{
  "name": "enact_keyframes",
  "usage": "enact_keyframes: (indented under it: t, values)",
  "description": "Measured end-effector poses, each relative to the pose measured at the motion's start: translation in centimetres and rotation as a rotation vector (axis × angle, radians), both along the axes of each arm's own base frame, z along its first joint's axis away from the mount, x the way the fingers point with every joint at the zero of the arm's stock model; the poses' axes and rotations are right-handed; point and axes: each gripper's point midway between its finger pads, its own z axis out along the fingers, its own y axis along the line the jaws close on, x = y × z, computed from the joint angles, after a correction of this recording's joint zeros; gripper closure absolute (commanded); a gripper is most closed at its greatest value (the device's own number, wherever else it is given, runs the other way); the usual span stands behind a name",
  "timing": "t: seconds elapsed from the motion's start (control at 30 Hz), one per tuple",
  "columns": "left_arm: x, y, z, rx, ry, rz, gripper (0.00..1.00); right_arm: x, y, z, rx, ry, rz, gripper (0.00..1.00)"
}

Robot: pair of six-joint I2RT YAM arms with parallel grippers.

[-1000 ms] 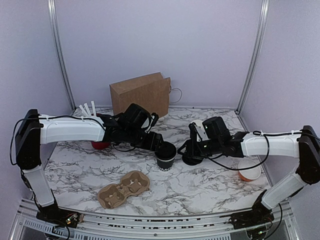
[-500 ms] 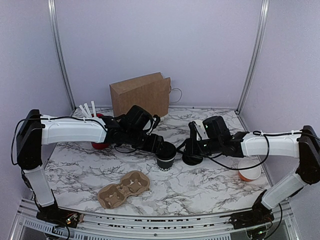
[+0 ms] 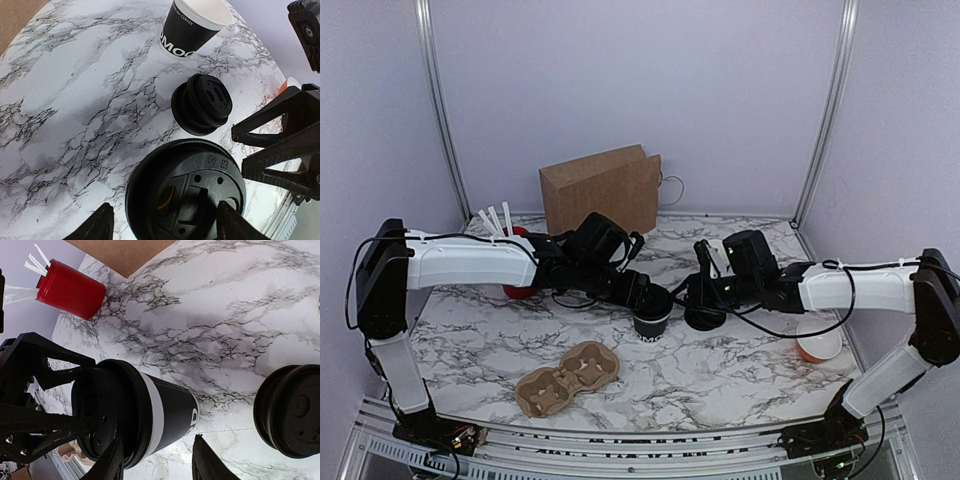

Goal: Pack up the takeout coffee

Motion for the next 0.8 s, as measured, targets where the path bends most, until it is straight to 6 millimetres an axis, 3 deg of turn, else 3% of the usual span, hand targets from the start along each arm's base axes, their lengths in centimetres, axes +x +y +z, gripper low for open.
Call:
enact_keyframes:
  t: [0.8]
  values:
    - [-0.19, -0.32, -0.52, 0.004, 0.01, -0.01, 0.3, -0.39, 0.73, -1.08, -0.036, 0.014, -0.009, 0.57]
